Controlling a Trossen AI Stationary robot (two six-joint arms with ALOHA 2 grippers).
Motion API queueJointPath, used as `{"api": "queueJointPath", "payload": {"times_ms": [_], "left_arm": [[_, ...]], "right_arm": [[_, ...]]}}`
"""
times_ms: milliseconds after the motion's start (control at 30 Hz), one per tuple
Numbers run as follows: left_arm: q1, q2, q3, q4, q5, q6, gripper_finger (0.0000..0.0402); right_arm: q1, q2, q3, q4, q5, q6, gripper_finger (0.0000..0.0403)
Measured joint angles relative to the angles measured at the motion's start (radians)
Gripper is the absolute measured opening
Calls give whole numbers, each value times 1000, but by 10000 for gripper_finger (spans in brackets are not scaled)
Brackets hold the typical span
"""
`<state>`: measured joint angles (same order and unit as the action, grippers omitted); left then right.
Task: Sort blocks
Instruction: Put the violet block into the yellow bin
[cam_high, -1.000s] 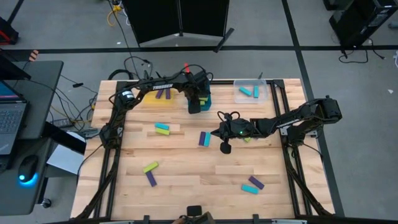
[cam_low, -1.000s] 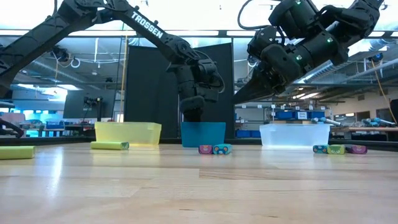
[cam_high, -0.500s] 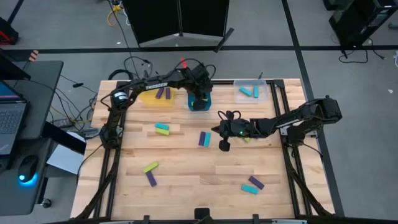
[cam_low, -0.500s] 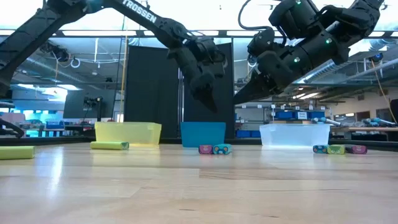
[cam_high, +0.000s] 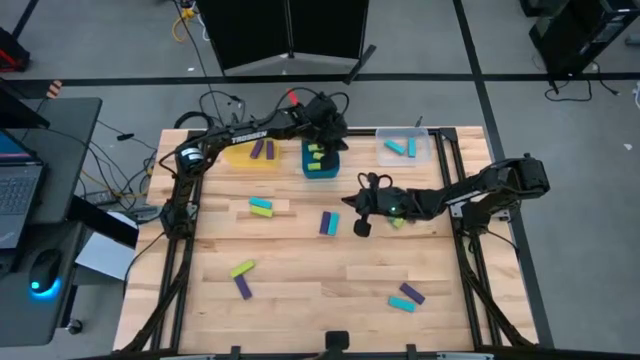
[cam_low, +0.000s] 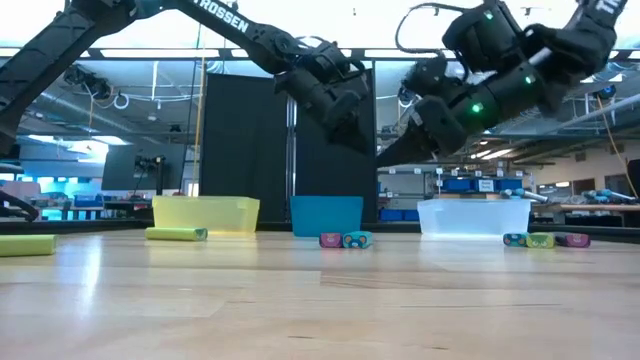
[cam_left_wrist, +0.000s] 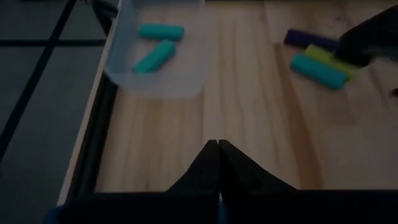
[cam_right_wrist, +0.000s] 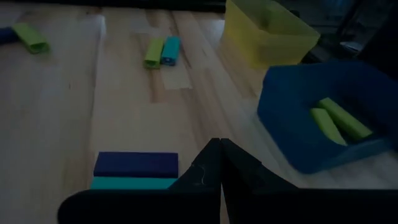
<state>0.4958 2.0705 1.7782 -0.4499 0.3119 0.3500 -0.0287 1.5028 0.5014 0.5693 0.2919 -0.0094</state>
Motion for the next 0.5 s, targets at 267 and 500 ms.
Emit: {"api": "queueJointPath", "payload": {"times_ms": [267, 500], "left_arm": [[1, 0, 0, 113, 43, -28, 3], [1, -1, 0, 168, 51, -44, 2]], "right_arm": [[-14, 0, -105, 146, -20, 34, 12], [-23, 0, -107, 140, -53, 105, 33]]}}
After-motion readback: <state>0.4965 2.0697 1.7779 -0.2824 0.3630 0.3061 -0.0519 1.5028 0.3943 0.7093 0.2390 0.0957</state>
